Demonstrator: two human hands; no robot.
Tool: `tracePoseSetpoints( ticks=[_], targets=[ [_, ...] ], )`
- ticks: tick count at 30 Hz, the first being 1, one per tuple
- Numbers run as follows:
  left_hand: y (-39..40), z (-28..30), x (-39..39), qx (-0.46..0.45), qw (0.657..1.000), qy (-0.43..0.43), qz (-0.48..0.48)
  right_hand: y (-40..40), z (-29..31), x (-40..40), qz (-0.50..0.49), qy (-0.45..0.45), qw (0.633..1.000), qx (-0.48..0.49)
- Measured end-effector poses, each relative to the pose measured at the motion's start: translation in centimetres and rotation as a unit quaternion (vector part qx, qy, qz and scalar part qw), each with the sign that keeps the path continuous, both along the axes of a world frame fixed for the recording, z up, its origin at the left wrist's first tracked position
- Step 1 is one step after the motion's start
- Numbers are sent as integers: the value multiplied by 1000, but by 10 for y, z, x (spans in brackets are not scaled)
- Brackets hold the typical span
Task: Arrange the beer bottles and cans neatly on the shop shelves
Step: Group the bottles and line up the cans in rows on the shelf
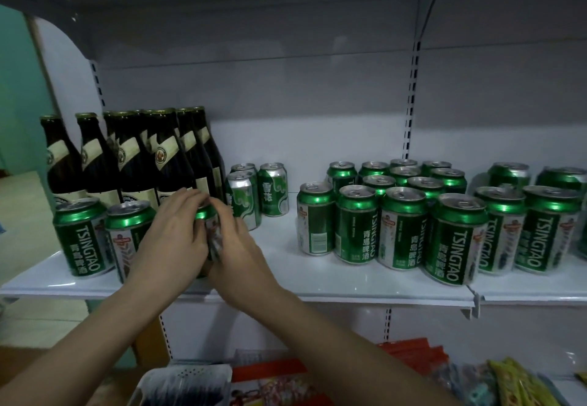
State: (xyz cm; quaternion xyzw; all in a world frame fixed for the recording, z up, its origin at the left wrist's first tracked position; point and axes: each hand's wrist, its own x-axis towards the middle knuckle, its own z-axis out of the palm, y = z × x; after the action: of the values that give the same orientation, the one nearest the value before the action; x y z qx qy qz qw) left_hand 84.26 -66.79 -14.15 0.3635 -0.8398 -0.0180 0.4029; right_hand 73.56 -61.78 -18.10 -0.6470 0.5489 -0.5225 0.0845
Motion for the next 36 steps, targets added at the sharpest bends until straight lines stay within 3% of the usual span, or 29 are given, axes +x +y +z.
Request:
tracePoseSetpoints(
  ticks=[6,11,15,20,27,36],
  targets=[
    [29,24,-33,-35,992,76,-91,28,44,-40,-39,42,996,-73],
    [43,58,-92,28,974,121,-189,72,96,-105,-102,120,987,-16],
    [44,75,-144,75,966,70,-238,104,122,-165,-185,143,972,29],
    [49,86,-200,129,942,-20,-308,139,143,-234,-249,98,956,120],
    [79,91,-233,99,900,-152,-397,184,143,-262,-200,121,951,203],
    [102,90,-240,86,879,-277,-378,205,140,-255,-178,227,914,287]
  ],
)
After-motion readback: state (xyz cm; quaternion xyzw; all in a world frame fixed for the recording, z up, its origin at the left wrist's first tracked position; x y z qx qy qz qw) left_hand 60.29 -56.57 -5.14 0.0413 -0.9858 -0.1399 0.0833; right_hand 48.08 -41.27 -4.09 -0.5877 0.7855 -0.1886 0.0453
